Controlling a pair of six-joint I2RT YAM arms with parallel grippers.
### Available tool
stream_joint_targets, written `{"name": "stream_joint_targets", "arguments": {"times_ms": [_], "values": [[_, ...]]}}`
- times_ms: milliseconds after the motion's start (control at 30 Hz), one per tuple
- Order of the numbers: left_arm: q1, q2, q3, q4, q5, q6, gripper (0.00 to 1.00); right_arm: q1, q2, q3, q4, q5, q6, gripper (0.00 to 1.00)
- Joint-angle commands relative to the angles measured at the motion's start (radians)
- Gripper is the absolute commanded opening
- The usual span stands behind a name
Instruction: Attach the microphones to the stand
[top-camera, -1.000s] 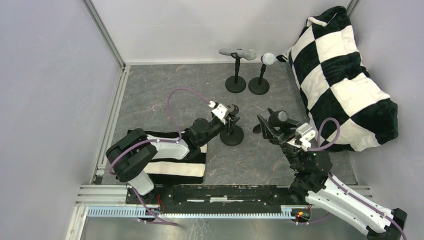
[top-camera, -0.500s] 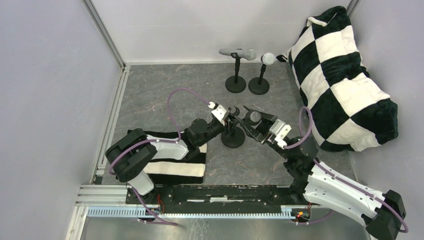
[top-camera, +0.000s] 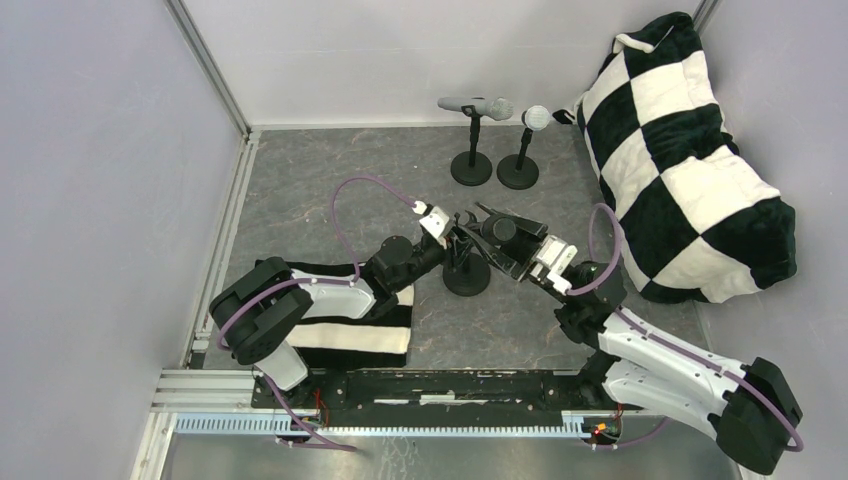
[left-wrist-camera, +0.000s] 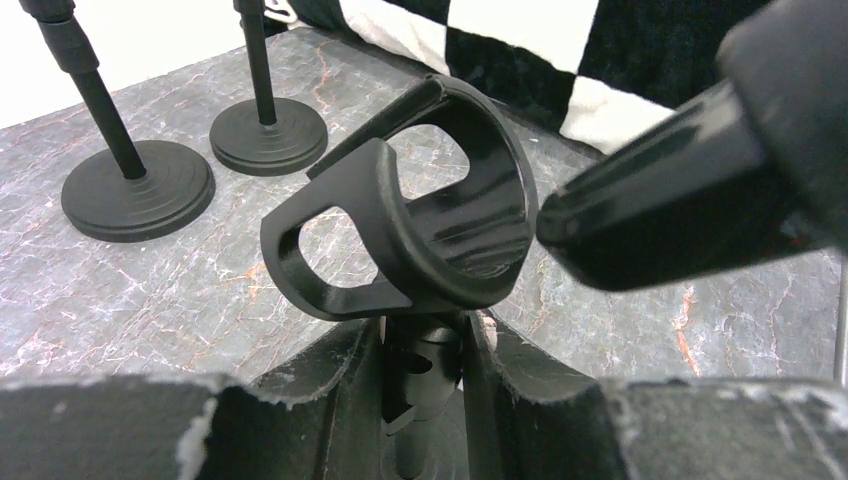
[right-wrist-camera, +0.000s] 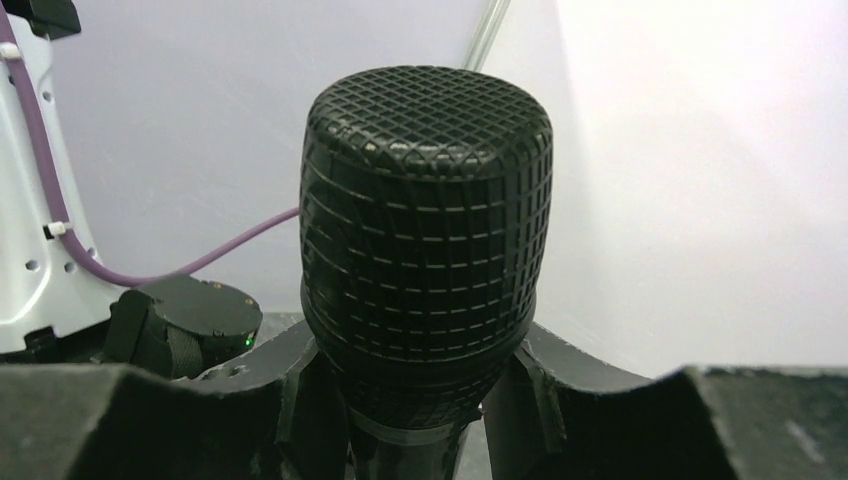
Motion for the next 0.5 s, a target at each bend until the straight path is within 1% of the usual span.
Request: {"name": "stream_joint_targets", "arguments": {"times_ms": [0,467], "values": [[-0.008,-0.007,-0.007,-0.053,0.048,-0.126,0.02,-0.006,0.013,0.068,0.128,-0.034,-0.006,0.0],[-0.008,-0.006,-0.02,-0.028,0.058,-0.131,0.02,-0.039,0.098,0.039,0.218,-0.027,0.004,0.0]]}}
